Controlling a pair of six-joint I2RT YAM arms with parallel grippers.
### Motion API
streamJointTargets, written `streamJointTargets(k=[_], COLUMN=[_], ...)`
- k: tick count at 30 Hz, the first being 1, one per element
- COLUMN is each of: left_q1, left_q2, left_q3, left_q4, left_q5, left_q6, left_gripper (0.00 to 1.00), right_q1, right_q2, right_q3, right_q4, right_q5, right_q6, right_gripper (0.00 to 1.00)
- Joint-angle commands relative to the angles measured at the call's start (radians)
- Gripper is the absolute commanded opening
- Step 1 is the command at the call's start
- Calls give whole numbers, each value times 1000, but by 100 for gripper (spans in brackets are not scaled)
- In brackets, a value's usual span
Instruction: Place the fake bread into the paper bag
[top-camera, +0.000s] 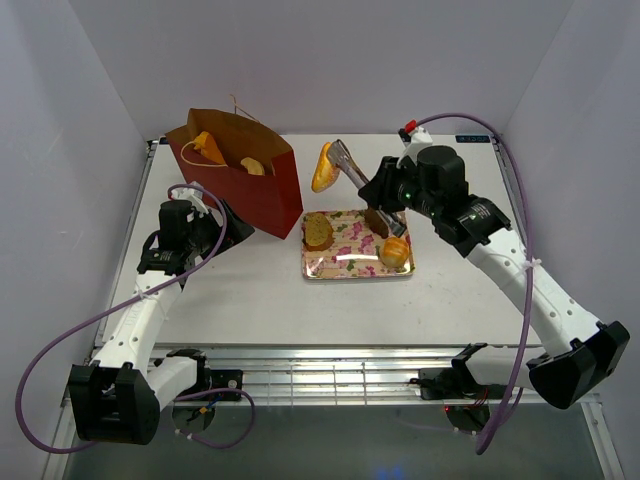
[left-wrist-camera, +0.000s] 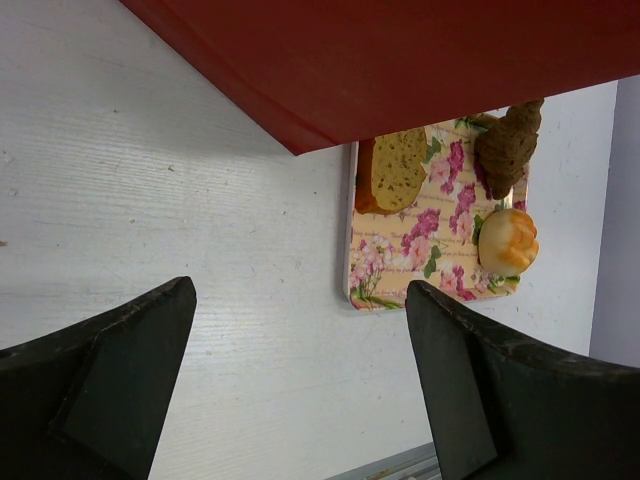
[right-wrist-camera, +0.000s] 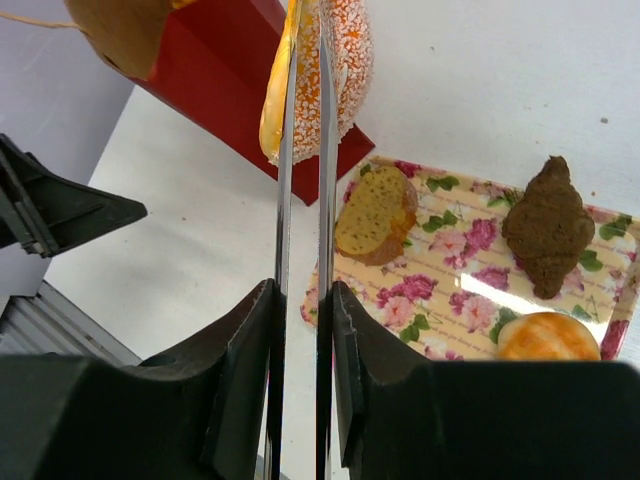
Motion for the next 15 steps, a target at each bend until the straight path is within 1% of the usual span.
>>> streamJointTargets(k=[1,7,15], left_q1=[-3,-4,-3], left_q2=[-22,-23,-20], left_q3=[-2,-3,-3], left_q4=[17,16,17], left_q5=[4,3,9], left_q6=[1,1,0], left_gripper=[96,96,96], right_q1=[3,3,5], right_q2=[-10,39,138], right_q3=[95,202,302], right_q4=[35,41,95], right_q5=[-49,-101,-169], right_q6=[-19,-11,21], right_gripper=[33,33,33])
